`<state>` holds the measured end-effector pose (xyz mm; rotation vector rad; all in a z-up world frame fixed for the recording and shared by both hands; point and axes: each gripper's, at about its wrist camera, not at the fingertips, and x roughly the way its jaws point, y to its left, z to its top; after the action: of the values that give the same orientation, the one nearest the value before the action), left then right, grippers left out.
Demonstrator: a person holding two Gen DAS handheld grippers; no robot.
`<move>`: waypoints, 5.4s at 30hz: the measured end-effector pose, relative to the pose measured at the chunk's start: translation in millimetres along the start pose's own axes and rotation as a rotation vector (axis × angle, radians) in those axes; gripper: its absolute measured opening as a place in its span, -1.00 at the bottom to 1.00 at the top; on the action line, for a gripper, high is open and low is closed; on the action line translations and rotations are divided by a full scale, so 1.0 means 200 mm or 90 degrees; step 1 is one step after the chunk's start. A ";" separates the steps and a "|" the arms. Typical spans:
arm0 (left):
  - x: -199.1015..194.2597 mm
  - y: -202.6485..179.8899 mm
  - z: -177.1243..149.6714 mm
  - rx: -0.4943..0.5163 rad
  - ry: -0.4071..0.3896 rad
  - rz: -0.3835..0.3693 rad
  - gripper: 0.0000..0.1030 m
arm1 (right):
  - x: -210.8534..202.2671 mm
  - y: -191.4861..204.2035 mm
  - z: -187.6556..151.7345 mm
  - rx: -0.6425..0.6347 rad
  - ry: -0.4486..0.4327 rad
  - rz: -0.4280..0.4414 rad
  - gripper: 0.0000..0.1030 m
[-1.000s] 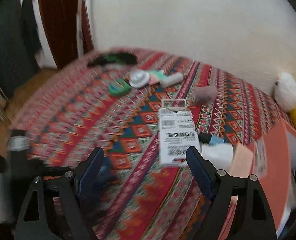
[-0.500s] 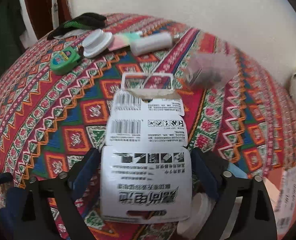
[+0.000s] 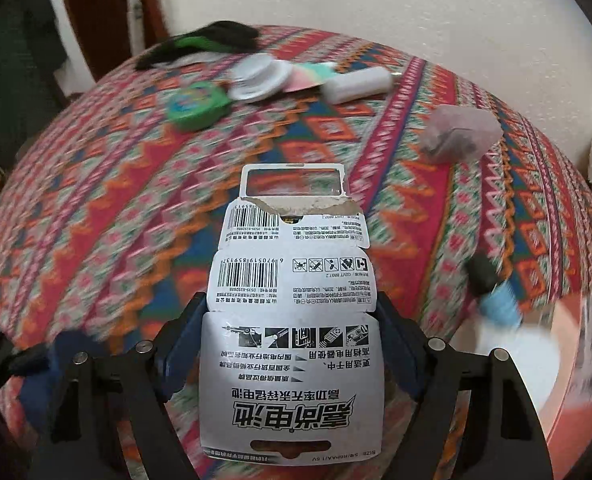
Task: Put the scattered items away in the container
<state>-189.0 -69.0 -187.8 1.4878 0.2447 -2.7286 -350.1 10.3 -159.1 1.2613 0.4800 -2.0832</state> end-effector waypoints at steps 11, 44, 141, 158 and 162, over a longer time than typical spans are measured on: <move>-0.25 0.13 -0.20 -0.024 -0.006 -0.005 -0.27 | -0.37 0.49 -0.32 -0.007 -0.044 0.022 0.60; -0.51 0.33 -0.25 -0.130 -0.030 -0.062 0.13 | -1.21 0.76 -0.79 0.008 -0.181 -0.002 0.60; -0.52 -0.63 0.42 0.115 -0.103 -0.092 0.72 | -1.69 -0.31 -0.91 0.230 -0.401 -0.076 0.99; 0.06 0.43 0.54 0.002 -0.045 0.052 0.73 | -0.49 -0.11 0.10 0.275 -0.219 0.047 0.98; 0.31 0.46 0.74 0.009 -0.029 0.051 0.73 | -0.21 -0.35 0.31 0.416 -0.216 0.036 0.98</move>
<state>-338.3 -179.4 -172.6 1.4038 0.1603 -2.7032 -424.7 37.3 -93.7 1.1880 -0.4191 -2.4305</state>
